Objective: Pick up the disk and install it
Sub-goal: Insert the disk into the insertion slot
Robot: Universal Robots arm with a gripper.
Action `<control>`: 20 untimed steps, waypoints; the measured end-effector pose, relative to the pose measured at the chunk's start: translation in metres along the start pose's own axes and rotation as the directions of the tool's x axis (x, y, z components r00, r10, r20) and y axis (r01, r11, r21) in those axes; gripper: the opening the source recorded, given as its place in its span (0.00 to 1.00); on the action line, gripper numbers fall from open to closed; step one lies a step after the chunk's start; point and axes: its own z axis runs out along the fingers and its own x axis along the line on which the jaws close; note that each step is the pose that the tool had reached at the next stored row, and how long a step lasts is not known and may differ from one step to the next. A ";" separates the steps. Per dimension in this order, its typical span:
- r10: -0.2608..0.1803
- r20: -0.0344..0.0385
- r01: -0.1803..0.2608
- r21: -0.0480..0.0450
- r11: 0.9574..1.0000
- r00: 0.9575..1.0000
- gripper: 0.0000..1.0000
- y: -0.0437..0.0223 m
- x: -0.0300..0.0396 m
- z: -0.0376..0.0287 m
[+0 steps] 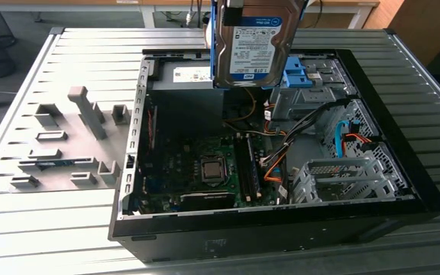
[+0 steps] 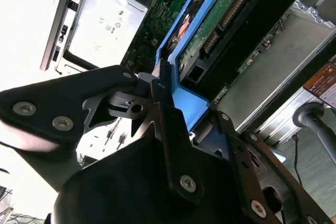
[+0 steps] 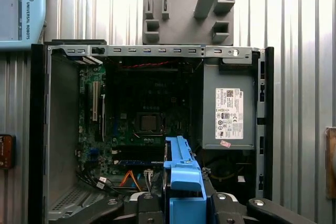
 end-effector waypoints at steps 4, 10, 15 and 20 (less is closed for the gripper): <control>0.000 0.000 0.000 0.000 1.000 1.000 0.37 0.0000 0.0018 0.0000; 0.000 0.000 0.000 0.000 1.000 1.000 0.37 0.0000 0.0036 0.0000; 0.000 0.000 0.000 0.000 1.000 1.000 0.37 0.0000 0.0052 0.0001; 0.000 0.000 0.000 0.000 1.000 1.000 0.37 -0.0001 0.0063 0.0000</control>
